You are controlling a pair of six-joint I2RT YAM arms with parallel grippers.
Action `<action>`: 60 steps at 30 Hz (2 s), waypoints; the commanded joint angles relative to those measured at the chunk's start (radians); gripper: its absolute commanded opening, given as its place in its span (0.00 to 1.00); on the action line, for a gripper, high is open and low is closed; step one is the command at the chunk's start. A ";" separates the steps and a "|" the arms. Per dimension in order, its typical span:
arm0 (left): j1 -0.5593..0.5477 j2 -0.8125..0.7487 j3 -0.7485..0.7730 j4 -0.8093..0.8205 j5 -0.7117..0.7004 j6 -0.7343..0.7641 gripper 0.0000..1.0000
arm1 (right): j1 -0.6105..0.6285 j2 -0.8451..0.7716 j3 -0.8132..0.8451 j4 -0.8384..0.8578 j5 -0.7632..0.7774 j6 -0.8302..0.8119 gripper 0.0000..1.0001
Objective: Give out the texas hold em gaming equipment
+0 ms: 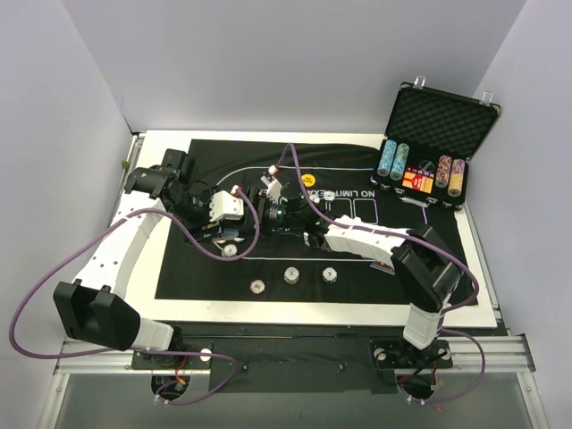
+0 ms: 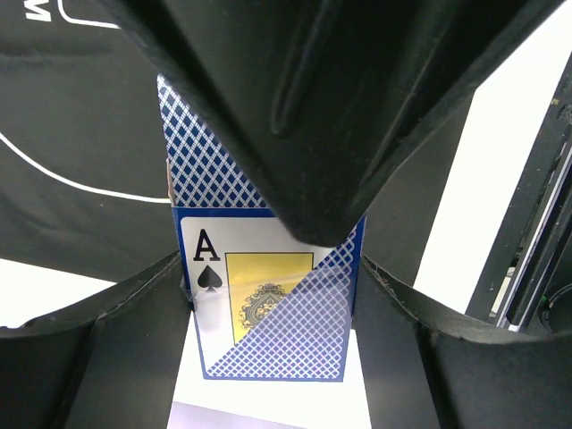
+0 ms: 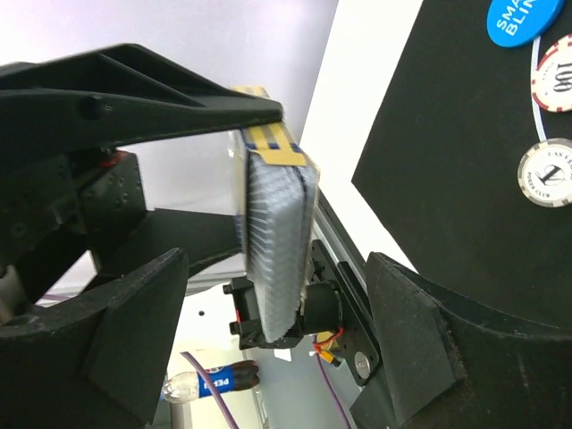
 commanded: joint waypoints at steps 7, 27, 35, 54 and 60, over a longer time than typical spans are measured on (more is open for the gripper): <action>-0.025 0.007 0.078 -0.028 0.012 -0.002 0.00 | 0.015 0.011 0.043 0.057 -0.019 -0.019 0.73; -0.045 -0.008 0.098 -0.025 0.059 -0.043 0.20 | 0.030 0.062 0.070 0.207 0.004 0.108 0.21; -0.041 -0.137 -0.002 0.064 0.092 -0.064 0.86 | 0.000 0.025 0.005 0.284 -0.006 0.161 0.11; 0.183 -0.062 0.077 -0.151 0.466 0.040 0.96 | -0.040 -0.090 -0.013 0.128 -0.076 0.087 0.12; 0.170 0.030 0.133 -0.223 0.514 0.115 0.96 | -0.033 -0.105 0.008 0.050 -0.076 0.052 0.12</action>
